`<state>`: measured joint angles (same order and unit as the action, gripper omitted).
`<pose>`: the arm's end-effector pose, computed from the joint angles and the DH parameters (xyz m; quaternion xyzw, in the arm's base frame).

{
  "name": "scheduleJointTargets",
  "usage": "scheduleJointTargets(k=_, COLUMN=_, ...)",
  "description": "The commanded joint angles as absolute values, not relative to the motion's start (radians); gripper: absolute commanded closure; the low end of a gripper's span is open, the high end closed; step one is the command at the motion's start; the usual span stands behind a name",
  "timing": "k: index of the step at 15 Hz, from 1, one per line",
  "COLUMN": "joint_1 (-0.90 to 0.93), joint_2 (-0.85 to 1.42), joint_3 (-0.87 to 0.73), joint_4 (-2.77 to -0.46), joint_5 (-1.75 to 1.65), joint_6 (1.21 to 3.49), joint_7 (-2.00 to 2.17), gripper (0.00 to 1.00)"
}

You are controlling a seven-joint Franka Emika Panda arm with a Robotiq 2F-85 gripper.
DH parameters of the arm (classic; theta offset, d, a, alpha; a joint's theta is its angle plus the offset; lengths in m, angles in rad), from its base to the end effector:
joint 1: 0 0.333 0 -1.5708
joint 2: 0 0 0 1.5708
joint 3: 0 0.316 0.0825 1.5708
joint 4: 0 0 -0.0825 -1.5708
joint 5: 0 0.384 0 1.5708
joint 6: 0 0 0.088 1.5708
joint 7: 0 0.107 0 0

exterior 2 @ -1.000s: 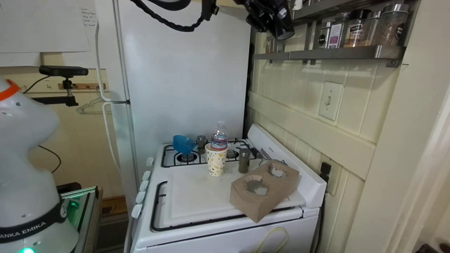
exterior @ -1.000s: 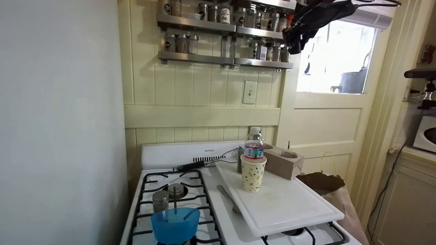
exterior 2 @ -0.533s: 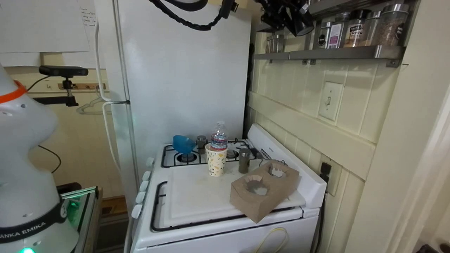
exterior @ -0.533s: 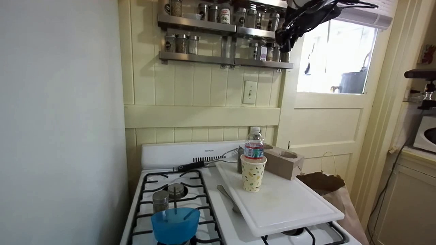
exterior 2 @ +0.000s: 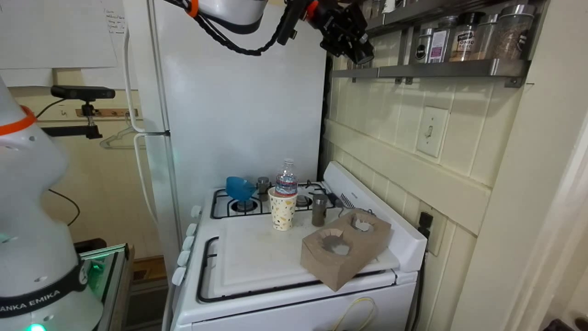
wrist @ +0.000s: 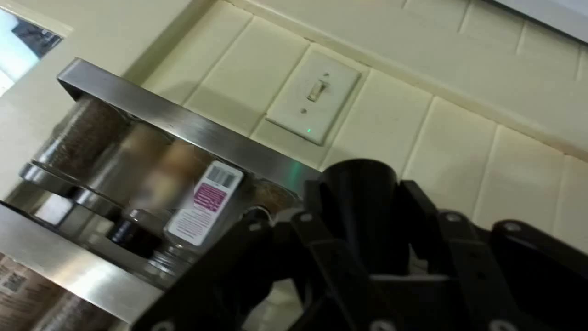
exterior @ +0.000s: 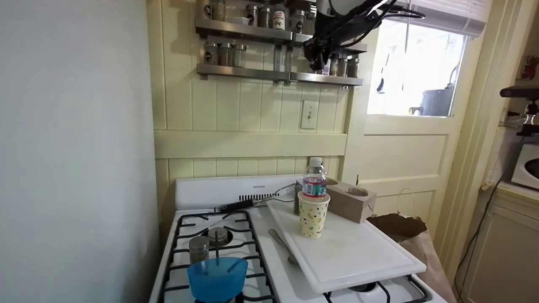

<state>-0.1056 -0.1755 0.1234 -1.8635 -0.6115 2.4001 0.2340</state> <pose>0.5541 0.0119 0.6727 0.9011 0.0431 0.3623 0.2341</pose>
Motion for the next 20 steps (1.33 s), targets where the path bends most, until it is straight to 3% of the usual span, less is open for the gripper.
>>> scheduleJointTargets(k=1, joint_1=-0.063, joint_2=-0.195, joint_3=0.164, joint_4=-1.878, joint_5=-0.737, joint_6=2.389, joint_7=0.354, gripper=0.8)
scheduleJointTargets(k=16, joint_1=0.026, joint_2=-0.178, joint_3=0.161, joint_4=-1.895, joint_5=-1.109, joint_6=2.143, joint_7=0.324, gripper=0.8)
scheduleJointTargets(k=17, joint_1=0.029, joint_2=-0.177, joint_3=0.158, joint_4=-1.895, joint_5=-1.111, joint_6=2.142, joint_7=0.323, gripper=0.55)
scheduleJointTargets(k=18, joint_1=0.032, joint_2=-0.176, joint_3=0.155, joint_4=-1.894, joint_5=-1.111, joint_6=2.143, joint_7=0.323, gripper=0.55)
scheduleJointTargets(k=19, joint_1=0.033, joint_2=-0.176, joint_3=0.153, joint_4=-1.894, joint_5=-1.11, joint_6=2.143, joint_7=0.323, gripper=0.8)
scheduleJointTargets(k=20, joint_1=0.032, joint_2=-0.168, joint_3=0.151, joint_4=-1.886, joint_5=-1.123, joint_6=2.145, joint_7=0.318, gripper=0.8)
